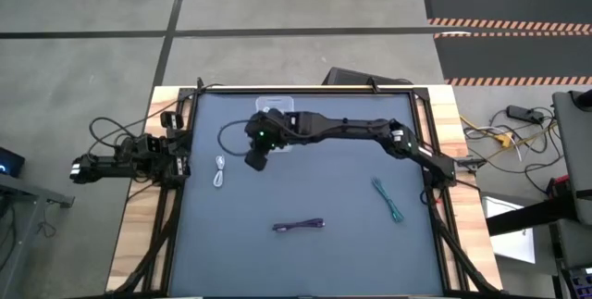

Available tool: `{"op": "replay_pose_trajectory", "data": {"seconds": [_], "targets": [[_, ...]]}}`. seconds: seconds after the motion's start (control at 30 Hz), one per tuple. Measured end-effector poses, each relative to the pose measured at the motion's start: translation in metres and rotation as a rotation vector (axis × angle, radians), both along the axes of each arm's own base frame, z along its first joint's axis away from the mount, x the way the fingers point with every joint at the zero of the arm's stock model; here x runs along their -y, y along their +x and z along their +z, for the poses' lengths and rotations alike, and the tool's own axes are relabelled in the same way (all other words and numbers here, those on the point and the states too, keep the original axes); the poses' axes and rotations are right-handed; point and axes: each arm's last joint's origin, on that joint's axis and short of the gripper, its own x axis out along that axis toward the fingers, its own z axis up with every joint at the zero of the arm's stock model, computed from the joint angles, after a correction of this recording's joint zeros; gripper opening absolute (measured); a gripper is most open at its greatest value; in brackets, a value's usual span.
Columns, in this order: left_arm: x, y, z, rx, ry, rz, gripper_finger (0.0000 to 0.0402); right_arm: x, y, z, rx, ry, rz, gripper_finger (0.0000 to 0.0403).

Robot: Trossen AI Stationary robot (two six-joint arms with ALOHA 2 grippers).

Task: Pick and place USB-C Cables
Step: Put the white charger cable into the transparent bin

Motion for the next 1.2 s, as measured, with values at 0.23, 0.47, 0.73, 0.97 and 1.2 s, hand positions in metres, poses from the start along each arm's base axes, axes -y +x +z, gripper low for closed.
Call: {"op": "replay_pose_trajectory", "data": {"seconds": [0.23, 0.47, 0.73, 0.97, 1.2], "targets": [[0.0, 0.0, 0.0, 0.002, -0.002, -0.016, 0.0, -0.02, -0.006, 0.011, -0.011, -0.047, 0.053, 0.0068], [0.0, 0.0, 0.0, 0.01, -0.049, -0.062, 0.0, -0.028, -0.017, 0.01, -0.041, -0.053, 0.071, 0.0068], [0.0, 0.001, -0.001, -0.008, -0.05, -0.063, 0.0, -0.035, -0.045, -0.001, -0.002, -0.074, 0.051, 0.0068], [0.0, 0.002, -0.001, -0.013, -0.049, -0.063, 0.0, -0.037, -0.087, -0.008, 0.104, -0.066, 0.064, 0.0068], [0.0, 0.002, -0.002, -0.015, -0.049, -0.062, 0.0, -0.038, -0.131, -0.017, 0.208, -0.057, 0.092, 0.0068]]}}
